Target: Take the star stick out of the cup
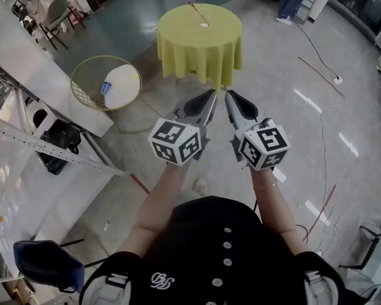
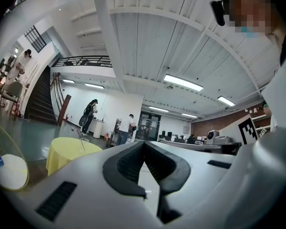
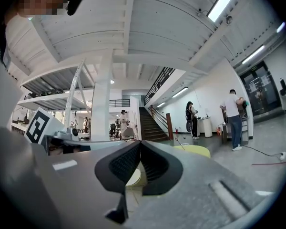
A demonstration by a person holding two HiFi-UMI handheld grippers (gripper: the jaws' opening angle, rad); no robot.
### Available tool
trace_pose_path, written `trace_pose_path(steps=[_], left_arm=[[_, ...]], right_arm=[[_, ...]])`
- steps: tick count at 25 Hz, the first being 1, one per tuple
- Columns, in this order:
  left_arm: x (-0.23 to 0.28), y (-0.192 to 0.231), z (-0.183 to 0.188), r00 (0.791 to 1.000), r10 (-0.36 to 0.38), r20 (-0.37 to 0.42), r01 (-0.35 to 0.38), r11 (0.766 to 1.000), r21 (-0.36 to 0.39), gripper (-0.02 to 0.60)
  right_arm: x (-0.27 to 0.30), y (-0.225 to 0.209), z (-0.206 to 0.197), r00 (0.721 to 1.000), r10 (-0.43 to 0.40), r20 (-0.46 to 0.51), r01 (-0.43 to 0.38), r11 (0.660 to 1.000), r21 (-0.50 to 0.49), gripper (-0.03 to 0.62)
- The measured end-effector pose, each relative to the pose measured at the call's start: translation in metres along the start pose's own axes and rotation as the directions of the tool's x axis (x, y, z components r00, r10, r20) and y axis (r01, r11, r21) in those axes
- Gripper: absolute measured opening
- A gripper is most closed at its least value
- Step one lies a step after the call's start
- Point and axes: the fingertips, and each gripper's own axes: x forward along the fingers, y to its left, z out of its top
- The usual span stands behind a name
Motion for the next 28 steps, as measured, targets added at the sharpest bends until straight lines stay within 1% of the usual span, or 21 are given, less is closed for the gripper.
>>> trace_pose_path(steps=[5, 10, 16, 22, 28], left_arm=[[0.018, 0.033, 0.012, 0.999, -0.032, 0.006, 0.032, 0.999, -0.023, 0.012], [0.028, 0.059, 0.008, 0.999, -0.034, -0.007, 0.034, 0.998, -0.043, 0.012], [0.037, 0.076, 0.0, 0.999, -0.039, -0.012, 0.038, 0.996, -0.079, 0.012], [0.055, 0.091, -0.001, 0.999, -0.036, -0.02, 0.035, 0.997, -0.067, 0.012], [0.075, 0.12, -0.001, 1.0, -0.015, -0.019, 0.013, 0.998, -0.056, 0.012]], right_arm=[[0.04, -0.017, 0.003, 0.999, -0.033, 0.001, 0.033, 0.999, 0.016, 0.005], [0.062, -0.025, -0.013, 0.998, -0.05, -0.035, 0.051, 0.998, 0.028, 0.005], [0.076, -0.036, -0.017, 0.998, -0.057, -0.041, 0.059, 0.998, 0.032, 0.005], [0.093, -0.054, -0.019, 0.997, -0.068, -0.047, 0.07, 0.997, 0.032, 0.005], [0.127, -0.072, -0.026, 0.998, -0.044, -0.055, 0.046, 0.998, 0.031, 0.005]])
